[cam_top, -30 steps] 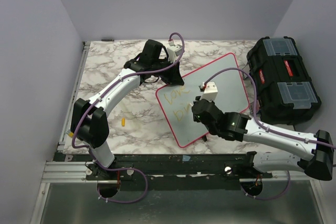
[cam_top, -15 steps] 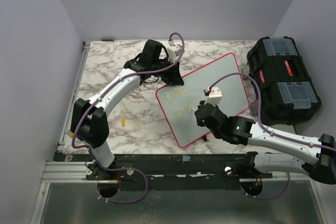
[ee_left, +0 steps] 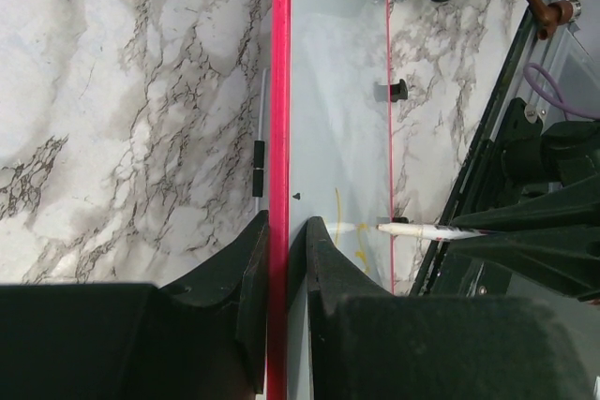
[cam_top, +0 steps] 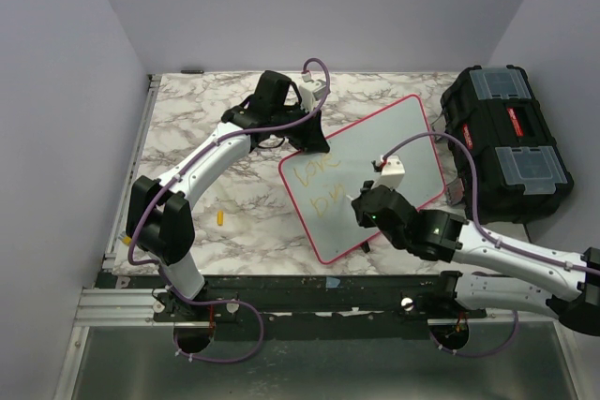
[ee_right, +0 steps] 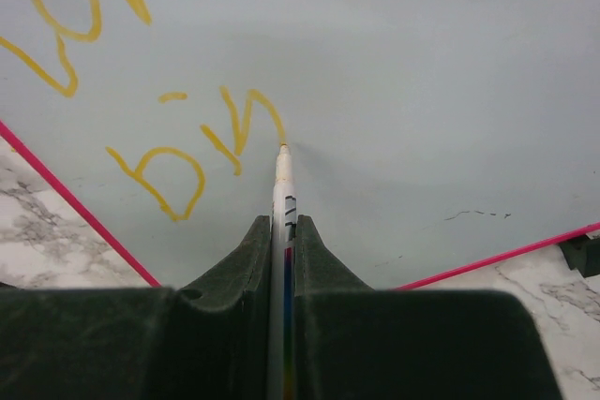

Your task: Write a sentence on the whiteboard

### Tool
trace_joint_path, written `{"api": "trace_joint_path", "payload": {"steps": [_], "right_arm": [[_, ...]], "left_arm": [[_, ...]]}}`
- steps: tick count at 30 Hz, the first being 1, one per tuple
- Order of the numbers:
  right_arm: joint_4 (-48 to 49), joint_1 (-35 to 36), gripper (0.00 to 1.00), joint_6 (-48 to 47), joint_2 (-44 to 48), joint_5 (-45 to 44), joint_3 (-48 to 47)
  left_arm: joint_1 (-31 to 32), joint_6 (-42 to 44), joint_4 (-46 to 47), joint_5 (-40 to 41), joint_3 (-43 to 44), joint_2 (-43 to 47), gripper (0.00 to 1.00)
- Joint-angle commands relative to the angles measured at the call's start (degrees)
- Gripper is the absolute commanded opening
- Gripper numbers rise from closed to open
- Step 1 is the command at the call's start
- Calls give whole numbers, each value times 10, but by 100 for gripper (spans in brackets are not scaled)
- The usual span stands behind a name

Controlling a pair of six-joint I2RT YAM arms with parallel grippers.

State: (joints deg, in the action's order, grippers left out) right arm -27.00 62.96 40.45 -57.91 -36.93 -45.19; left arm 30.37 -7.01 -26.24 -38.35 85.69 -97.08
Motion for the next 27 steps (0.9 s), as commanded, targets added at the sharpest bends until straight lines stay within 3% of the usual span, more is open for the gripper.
{"api": "trace_joint_path", "payload": {"steps": [1,10,17,27], "right_arm": [[18,-4,1,-14,52,0,12],[44,-26,1,-49,29,9,-15],[54,-196,1,-77,75,176,3],[58,-197,1,-77,70,207,28]], "left_arm": [[13,46,-8,20,-1,4,0],[13,46,-3,18,-6,6,0],[14,45,-2,18,-9,8,0],[14,44,-3,17,-6,3,0]]}}
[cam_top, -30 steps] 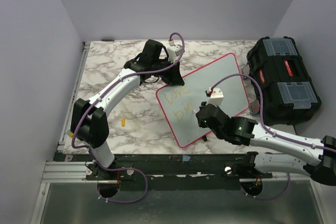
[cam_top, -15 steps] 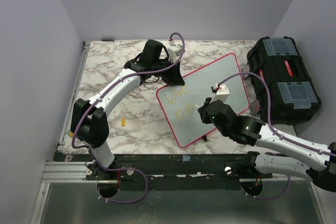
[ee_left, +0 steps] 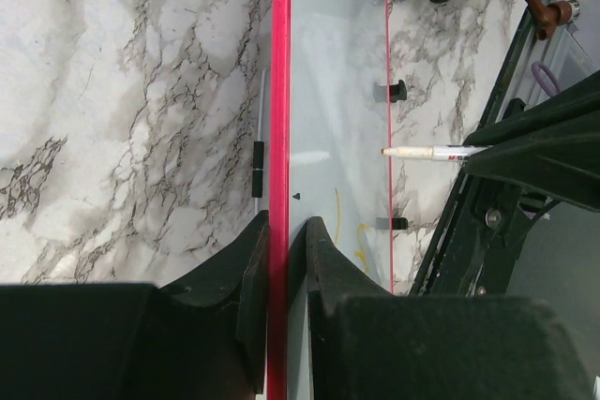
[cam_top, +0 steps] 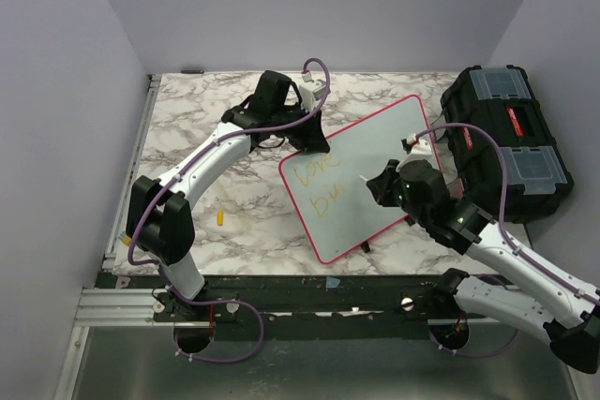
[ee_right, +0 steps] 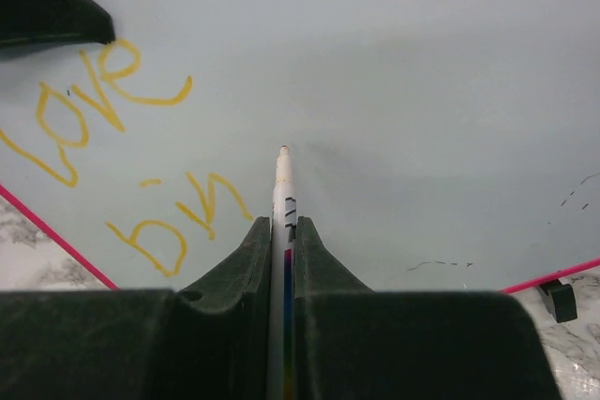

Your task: Write a sentence on the whiteboard

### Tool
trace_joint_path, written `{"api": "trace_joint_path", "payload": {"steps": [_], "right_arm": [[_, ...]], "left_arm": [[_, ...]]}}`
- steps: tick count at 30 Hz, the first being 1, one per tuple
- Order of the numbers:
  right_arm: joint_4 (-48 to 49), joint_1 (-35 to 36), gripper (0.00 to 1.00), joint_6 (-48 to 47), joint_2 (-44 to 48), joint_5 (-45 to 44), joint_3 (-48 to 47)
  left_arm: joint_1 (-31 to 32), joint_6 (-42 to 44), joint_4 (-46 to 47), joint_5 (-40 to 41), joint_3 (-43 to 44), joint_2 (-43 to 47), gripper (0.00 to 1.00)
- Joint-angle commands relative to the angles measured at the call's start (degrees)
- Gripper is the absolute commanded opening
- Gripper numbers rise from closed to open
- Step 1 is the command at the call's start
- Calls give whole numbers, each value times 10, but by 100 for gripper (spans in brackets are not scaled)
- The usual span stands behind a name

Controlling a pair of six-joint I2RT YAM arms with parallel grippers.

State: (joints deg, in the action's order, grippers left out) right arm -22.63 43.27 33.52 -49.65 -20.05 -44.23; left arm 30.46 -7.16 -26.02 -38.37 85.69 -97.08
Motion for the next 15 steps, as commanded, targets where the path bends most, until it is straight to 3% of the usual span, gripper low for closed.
{"api": "trace_joint_path", "payload": {"steps": [1,15], "right_arm": [[18,0,1,-9,-17,44,19],[51,0,1,-19,-59,78,18]], "left_arm": [[12,45,-5,17,-6,4,0],[12,45,-4,15,-4,1,0]]}}
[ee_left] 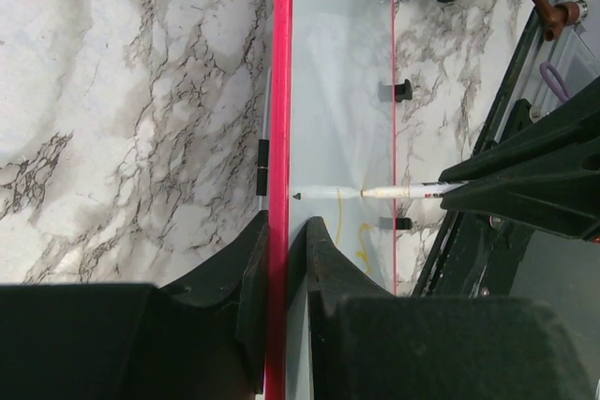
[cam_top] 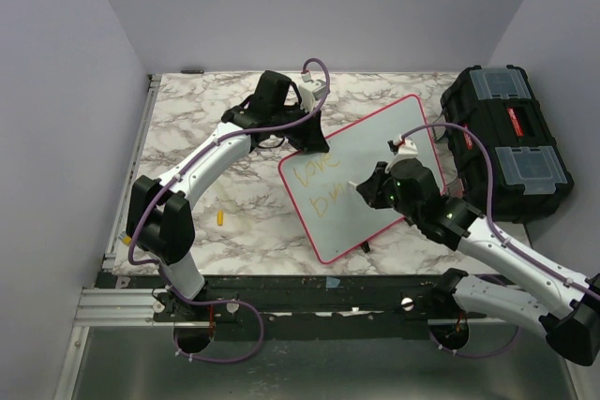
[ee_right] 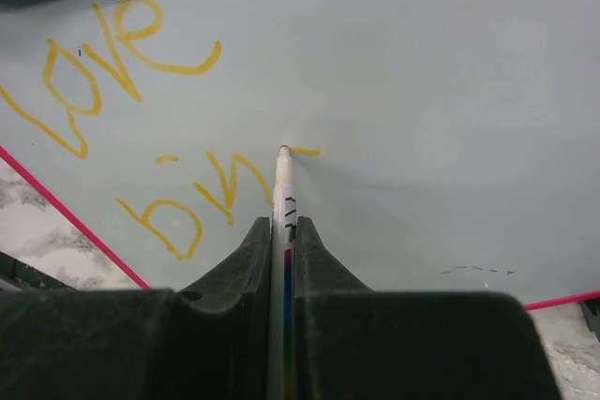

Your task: Write a sentence on the whiteboard

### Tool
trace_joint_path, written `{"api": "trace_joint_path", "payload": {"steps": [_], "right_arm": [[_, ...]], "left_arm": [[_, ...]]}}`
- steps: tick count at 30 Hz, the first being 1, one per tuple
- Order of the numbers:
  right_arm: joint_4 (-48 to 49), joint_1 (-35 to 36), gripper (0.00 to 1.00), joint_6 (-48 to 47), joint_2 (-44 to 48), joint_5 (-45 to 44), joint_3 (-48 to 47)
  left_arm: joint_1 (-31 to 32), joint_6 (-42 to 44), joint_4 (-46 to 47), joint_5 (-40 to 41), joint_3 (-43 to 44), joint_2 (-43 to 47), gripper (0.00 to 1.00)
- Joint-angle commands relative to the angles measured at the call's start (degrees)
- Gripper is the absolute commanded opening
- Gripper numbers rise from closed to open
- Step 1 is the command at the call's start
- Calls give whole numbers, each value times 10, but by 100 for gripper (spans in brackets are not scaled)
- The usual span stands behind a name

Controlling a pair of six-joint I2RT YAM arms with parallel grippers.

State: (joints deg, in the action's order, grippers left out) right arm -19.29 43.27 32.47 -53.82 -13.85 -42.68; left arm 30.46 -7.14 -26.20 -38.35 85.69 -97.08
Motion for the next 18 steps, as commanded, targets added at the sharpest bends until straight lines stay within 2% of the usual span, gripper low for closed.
{"api": "trace_joint_path", "payload": {"steps": [1,18], "right_arm": [[20,0,1,-8,-20,19,1],[-19,0,1,6,-18,42,30]], "left_arm": [[12,45,-2,14,-4,2,0],[12,46,-3,13,-3,4,0]]}}
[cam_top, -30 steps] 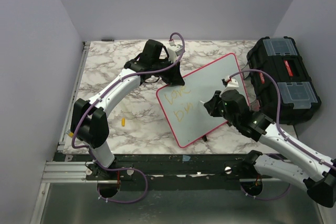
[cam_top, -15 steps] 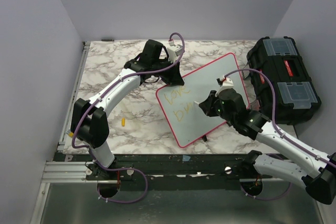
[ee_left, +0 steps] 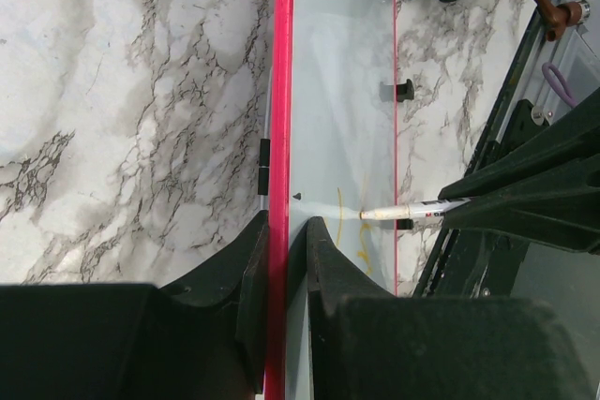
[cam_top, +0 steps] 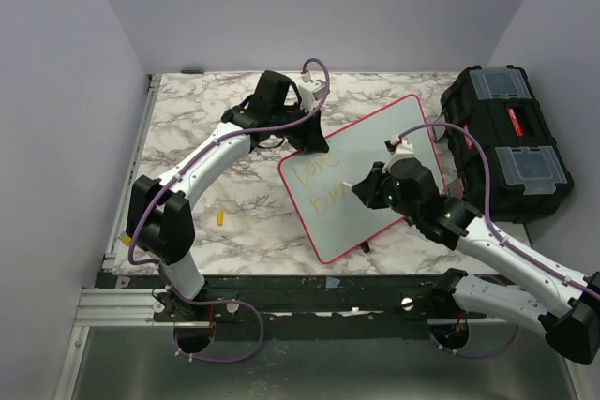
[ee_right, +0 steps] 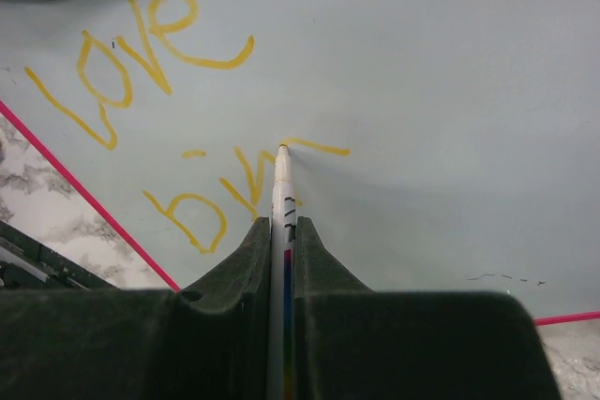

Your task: Write a sentence on the whiteboard

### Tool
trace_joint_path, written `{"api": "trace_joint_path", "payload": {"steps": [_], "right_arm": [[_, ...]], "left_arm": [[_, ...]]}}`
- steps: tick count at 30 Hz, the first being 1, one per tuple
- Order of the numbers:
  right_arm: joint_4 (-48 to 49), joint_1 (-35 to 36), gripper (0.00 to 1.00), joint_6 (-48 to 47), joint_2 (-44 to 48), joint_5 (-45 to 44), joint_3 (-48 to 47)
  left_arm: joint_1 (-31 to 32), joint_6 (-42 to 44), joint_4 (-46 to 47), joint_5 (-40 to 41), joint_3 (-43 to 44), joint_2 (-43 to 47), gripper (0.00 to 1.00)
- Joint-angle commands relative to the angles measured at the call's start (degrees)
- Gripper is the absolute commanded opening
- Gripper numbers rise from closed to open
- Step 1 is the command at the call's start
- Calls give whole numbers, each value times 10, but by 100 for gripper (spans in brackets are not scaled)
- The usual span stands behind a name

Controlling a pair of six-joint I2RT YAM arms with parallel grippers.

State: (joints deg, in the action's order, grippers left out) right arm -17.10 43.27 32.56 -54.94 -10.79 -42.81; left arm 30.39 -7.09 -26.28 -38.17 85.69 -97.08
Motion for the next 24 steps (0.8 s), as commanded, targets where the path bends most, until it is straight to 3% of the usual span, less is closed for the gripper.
{"api": "trace_joint_path", "payload": {"steps": [1,24], "right_arm": [[-46,0,1,6,-5,11,34],[-104,0,1,29,-40,-69,-19]], "left_arm": [[13,45,-2,10,-3,3,0],[13,46,2,16,-11,10,0]]}}
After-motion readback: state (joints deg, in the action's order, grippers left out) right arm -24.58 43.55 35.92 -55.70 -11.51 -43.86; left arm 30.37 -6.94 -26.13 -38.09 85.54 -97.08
